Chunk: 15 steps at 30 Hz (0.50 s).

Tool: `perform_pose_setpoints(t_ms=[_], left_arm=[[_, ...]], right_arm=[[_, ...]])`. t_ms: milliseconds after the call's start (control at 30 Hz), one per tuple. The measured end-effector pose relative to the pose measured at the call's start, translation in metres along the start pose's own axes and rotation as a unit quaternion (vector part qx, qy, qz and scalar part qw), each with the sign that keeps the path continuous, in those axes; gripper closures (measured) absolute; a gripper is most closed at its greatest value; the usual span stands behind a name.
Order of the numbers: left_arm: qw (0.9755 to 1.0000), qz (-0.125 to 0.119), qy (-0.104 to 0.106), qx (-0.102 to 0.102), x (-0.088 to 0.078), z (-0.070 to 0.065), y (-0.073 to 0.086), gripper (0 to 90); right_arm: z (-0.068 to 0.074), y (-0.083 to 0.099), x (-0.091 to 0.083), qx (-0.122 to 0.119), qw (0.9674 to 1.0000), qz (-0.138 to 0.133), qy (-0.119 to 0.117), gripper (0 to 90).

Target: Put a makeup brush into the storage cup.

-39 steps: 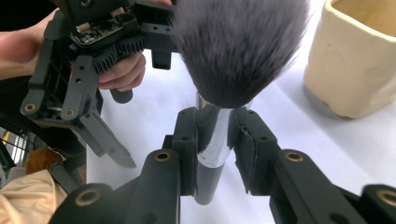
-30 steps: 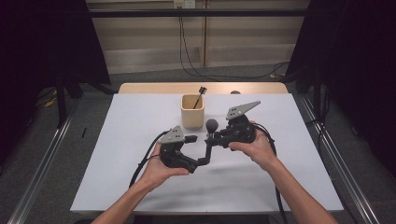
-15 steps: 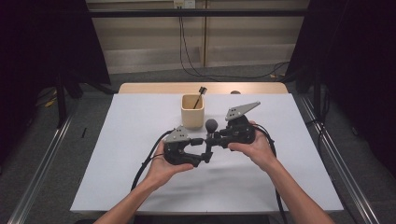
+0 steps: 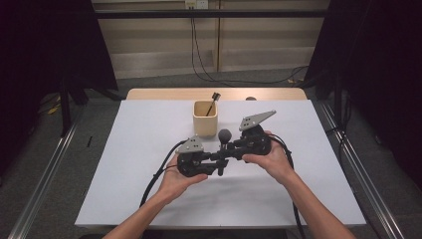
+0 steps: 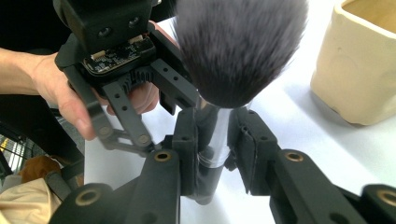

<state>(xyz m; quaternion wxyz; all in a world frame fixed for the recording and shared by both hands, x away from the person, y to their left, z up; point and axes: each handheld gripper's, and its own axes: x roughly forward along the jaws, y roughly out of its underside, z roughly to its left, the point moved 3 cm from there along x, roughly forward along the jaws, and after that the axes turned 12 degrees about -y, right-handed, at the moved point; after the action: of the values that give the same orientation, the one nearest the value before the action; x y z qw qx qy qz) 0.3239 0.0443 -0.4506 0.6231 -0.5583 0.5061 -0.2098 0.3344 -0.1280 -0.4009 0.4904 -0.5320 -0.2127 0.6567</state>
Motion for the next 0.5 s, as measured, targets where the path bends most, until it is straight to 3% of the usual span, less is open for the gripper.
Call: perform_pose_setpoints(t_ms=[333,500], left_arm=[[1.0,0.009,-0.002,-0.002,-0.0005,0.002,-0.0005,74.5],[1.0,0.002,-0.001,-0.001,-0.002,0.0028,-0.0015,74.7]], right_arm=[[-0.0002,0.0003,0.0017,0.004,1.0,-0.002,-0.002,71.0],[-0.0003,-0.0003,0.0013,0.004,1.0,-0.008,-0.003,70.9]])
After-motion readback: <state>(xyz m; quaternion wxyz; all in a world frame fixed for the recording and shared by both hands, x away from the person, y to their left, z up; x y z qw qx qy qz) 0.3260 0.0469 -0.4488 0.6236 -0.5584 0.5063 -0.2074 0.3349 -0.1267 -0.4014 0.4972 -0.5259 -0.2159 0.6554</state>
